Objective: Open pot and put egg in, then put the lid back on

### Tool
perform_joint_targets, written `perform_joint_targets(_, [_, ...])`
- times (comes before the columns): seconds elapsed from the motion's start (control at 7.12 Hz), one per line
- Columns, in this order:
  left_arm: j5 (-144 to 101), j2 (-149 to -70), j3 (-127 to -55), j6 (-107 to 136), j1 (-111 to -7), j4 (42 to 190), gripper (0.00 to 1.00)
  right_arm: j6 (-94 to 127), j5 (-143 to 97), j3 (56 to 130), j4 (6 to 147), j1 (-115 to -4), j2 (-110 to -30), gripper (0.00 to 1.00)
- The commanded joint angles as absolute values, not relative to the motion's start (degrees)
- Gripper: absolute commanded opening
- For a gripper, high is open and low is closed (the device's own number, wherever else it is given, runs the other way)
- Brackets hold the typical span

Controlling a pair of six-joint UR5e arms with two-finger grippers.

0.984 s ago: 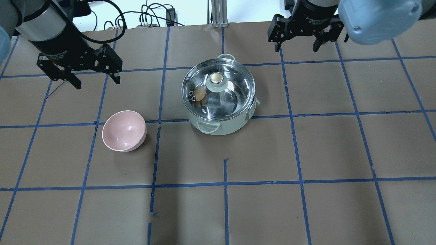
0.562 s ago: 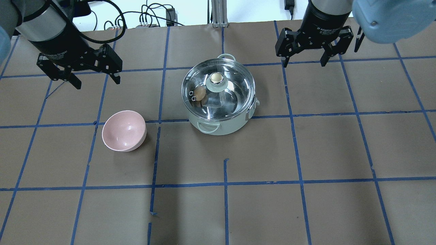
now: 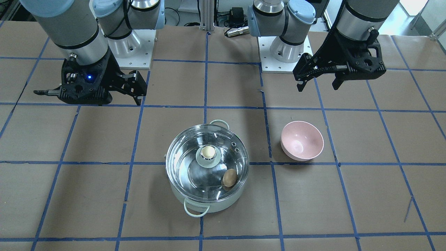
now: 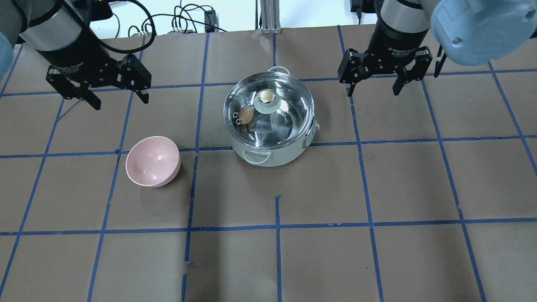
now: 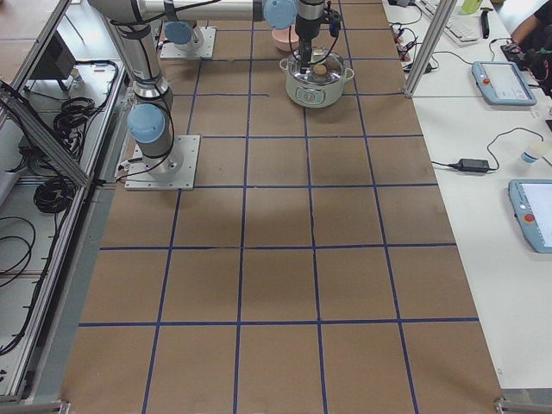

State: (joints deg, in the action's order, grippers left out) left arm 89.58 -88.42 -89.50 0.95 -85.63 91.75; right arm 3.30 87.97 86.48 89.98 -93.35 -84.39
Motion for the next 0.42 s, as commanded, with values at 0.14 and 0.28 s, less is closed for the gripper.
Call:
perform_joint_targets(0.14, [90.4,-88.6,-89.6,0.2,-85.9,92.2,0.99,3.3,87.9,86.9,89.6,-93.4,-84.6,1.0])
perform_joint_targets(0.28, [90.4,-88.7,-89.6,-0.3,-87.2,92.3,0.99,3.3,87.9,86.9,89.6,-93.4,-84.6,1.0])
